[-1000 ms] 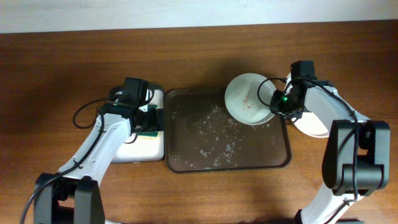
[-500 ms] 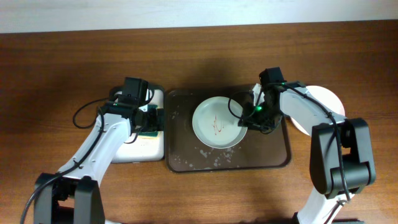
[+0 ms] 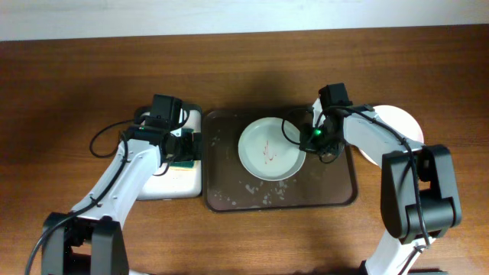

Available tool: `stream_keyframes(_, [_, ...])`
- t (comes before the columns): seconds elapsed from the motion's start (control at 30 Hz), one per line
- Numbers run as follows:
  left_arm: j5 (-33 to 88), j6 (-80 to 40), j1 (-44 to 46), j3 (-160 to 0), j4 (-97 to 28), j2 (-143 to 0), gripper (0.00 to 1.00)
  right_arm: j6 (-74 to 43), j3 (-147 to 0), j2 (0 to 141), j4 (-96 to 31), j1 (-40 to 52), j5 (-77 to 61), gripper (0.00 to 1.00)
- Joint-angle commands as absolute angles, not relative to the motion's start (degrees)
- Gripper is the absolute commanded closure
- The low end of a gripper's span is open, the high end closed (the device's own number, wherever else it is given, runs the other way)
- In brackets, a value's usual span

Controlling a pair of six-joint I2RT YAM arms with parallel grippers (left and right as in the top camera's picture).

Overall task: Clean dirty plates on tray and stack at the side
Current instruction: 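Grasp the pale green plate with the right gripper and pull it to the tray center, then dip the sponge in the soapy water with the left gripper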

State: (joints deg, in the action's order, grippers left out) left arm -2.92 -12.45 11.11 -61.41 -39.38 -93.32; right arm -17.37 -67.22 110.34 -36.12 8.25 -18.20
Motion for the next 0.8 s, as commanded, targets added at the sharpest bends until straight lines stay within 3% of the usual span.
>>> stream_keyframes(0.0, [-2.48,-12.78,10.7,-61.98,-39.07,-92.88,0.01,-17.41,-66.41,111.02,-37.74,8.36,-16.69,0.96])
stream_keyframes(0.2, [-2.76,-12.78,10.7,-61.91,-35.0,-93.01,0.02,-18.92,-66.41,111.02,-40.07,8.36,-16.71,0.96])
stream_keyframes(0.5, [-6.76,-20.36,10.7,-61.91,-32.4,-103.94,0.12,-18.9,-66.41,111.0,-40.1,8.36,-16.69,0.96])
stream_keyframes(0.6, [-6.7,-20.36,10.7,-61.93,-32.45,-105.62,0.81,-18.9,-66.41,111.02,-40.1,8.36,-16.67,0.96])
stream_keyframes(0.63, [-6.7,-20.36,10.7,-62.08,-32.32,-105.62,1.0,-18.9,-66.41,111.02,-40.07,8.36,-16.67,0.96])
stream_keyframes(0.77, [-6.92,-20.34,10.7,-62.5,-32.36,-103.39,1.0,-18.9,-66.41,111.02,-40.1,8.36,-16.67,0.96])
